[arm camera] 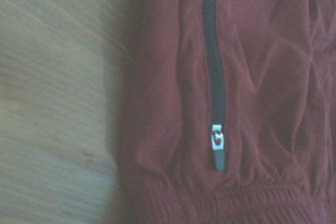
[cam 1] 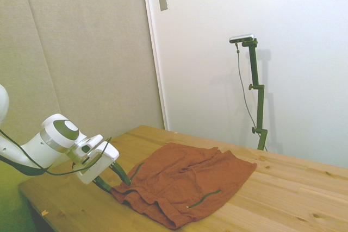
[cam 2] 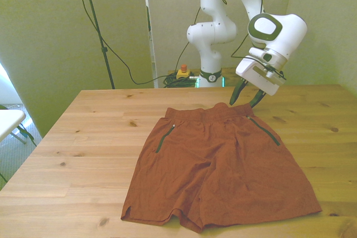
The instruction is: Fold the shorts
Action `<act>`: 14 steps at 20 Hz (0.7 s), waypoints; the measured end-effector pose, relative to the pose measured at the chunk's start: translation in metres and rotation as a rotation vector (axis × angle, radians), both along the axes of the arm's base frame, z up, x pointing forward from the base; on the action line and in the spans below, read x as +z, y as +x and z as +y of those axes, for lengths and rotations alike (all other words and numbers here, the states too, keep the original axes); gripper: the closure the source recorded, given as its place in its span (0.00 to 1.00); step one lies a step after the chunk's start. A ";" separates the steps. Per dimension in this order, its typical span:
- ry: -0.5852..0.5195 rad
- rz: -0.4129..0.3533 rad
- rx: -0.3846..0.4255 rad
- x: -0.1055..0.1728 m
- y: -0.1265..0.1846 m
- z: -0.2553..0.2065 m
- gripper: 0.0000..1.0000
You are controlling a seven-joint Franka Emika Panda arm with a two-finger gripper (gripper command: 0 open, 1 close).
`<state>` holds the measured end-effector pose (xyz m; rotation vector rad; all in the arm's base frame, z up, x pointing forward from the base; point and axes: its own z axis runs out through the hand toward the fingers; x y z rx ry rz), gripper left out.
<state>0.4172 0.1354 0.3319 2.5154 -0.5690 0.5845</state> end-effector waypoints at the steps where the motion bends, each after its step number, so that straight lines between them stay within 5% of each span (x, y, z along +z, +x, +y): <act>1: 0.010 -0.004 0.010 0.000 0.000 0.003 1.00; 14: 0.040 0.006 0.038 -0.010 0.001 0.013 1.00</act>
